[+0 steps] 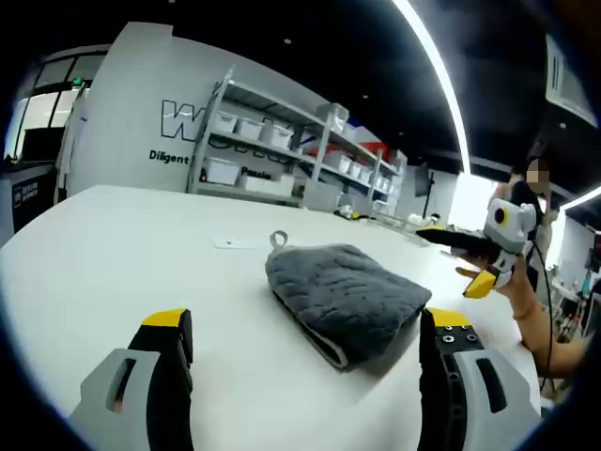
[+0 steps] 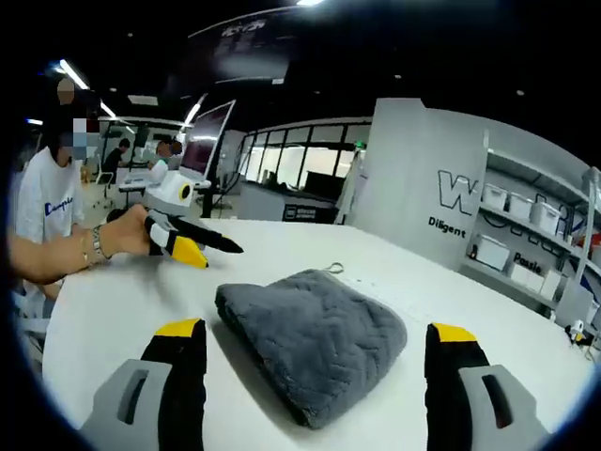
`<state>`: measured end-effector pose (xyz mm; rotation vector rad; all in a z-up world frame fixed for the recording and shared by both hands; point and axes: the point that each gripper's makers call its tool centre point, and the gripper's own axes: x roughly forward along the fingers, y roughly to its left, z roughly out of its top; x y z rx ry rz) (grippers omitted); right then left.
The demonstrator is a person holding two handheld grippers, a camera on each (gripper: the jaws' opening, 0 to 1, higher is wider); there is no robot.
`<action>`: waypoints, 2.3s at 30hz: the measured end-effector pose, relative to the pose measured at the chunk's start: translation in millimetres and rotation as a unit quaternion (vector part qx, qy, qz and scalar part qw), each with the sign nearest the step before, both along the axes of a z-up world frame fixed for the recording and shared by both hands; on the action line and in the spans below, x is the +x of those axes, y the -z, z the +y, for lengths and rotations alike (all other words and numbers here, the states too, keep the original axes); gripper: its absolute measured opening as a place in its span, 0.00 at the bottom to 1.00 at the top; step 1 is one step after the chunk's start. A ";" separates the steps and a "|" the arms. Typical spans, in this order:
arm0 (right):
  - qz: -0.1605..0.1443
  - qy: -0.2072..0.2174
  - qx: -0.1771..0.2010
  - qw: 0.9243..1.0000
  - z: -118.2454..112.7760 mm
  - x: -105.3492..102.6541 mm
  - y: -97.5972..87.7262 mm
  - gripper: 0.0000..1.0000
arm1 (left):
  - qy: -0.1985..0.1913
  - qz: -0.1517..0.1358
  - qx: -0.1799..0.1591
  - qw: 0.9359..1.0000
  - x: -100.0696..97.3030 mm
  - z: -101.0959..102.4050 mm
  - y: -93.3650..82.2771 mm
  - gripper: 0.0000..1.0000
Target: Open the folded towel by lifting each exposed corner and separating the folded layers until the towel lies flat within the target outline without major curled edges
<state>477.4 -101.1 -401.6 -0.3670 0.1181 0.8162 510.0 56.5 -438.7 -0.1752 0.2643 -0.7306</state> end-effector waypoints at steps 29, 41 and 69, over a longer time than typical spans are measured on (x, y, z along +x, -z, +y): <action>-0.097 -0.038 -0.127 0.986 95.7 -16.4 47.6 0.51 | 0.001 0.002 0.000 1.000 -3.4 0.4 0.8 0.99; -0.117 -0.005 -0.186 0.975 94.3 -0.1 64.0 0.35 | 0.005 0.000 -0.001 1.000 -0.2 -1.9 -3.5 0.99; -0.105 0.063 -0.044 0.991 61.0 18.3 22.6 0.09 | 0.005 0.003 0.001 1.000 -5.7 -1.6 -0.3 0.99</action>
